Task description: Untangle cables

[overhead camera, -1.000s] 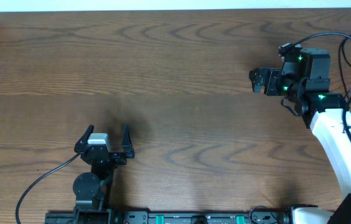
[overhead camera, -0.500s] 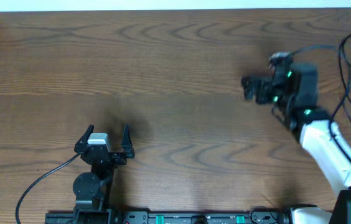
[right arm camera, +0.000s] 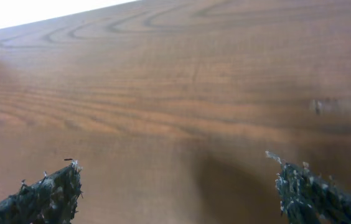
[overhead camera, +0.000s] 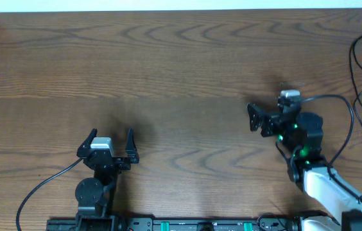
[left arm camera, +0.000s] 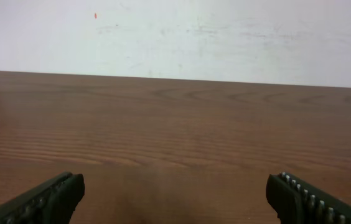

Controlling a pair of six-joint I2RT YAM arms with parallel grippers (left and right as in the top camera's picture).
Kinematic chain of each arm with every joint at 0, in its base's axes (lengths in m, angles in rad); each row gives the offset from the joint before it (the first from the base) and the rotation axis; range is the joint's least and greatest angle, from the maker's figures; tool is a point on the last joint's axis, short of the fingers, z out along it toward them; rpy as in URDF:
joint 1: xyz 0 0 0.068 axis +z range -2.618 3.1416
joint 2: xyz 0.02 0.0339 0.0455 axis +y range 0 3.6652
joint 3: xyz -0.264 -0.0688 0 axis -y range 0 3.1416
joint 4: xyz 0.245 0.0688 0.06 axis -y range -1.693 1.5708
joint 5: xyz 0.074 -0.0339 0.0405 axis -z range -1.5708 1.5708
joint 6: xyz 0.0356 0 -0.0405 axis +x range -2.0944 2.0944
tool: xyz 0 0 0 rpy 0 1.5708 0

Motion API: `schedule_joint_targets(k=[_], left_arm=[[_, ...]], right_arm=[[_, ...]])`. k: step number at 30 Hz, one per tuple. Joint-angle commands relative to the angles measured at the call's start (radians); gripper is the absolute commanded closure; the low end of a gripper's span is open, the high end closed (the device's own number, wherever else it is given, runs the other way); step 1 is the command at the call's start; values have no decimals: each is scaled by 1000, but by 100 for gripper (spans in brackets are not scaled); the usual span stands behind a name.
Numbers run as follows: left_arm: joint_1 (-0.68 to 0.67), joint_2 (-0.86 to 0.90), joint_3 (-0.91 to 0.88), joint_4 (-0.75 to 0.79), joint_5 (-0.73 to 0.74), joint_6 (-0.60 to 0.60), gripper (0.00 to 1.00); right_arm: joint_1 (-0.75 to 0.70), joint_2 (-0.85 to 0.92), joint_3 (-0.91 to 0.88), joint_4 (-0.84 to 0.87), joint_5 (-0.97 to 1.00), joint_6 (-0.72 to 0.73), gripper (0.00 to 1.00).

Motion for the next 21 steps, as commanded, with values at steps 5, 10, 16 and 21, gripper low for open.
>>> schedule_joint_targets(k=[5, 10, 16, 21], left_arm=[[-3, -6, -18, -34, 21, 3, 2], [-3, -6, -18, -34, 21, 3, 2], [-3, -6, -18, -34, 21, 3, 2], [-3, -6, -18, -34, 21, 3, 2]], right_arm=[[3, -128, -128, 3, 5, 11, 1], [3, -216, -200, 2, 5, 11, 1], [3, -318, -275, 1, 5, 11, 1], [2, -395, -274, -72, 10, 10, 1]])
